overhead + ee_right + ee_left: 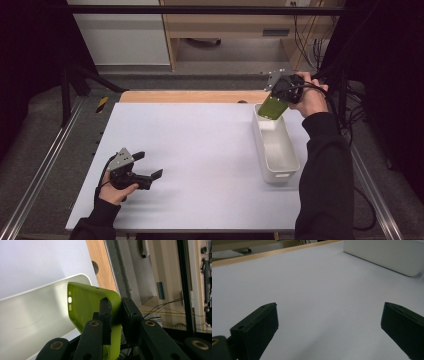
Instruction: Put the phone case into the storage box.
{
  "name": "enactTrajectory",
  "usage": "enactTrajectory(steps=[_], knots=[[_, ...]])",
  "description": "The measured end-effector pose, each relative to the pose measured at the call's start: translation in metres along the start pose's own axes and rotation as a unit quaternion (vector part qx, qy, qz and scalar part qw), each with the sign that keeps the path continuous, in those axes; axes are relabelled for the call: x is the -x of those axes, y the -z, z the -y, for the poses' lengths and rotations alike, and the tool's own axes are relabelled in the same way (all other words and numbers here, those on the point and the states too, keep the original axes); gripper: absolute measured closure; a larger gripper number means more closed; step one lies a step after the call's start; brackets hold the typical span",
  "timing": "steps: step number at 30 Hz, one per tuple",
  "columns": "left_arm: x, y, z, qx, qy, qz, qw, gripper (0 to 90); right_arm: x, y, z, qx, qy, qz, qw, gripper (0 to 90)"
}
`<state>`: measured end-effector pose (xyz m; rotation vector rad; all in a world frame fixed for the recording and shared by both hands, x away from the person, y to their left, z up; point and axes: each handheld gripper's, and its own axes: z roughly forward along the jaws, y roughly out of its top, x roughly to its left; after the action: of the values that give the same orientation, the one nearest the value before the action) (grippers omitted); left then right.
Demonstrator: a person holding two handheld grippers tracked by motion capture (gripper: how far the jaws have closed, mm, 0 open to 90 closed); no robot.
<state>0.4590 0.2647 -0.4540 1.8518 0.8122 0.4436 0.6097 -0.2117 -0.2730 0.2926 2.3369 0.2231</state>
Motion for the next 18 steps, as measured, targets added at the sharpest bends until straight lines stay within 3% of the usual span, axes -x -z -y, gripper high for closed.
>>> enactTrajectory(steps=[18], knots=[[-0.001,0.000,0.001,-0.003,0.000,-0.001,1.0000,1.1,0.002,-0.019,-0.007,-0.012,0.048,-0.026,0.9984,79.1]])
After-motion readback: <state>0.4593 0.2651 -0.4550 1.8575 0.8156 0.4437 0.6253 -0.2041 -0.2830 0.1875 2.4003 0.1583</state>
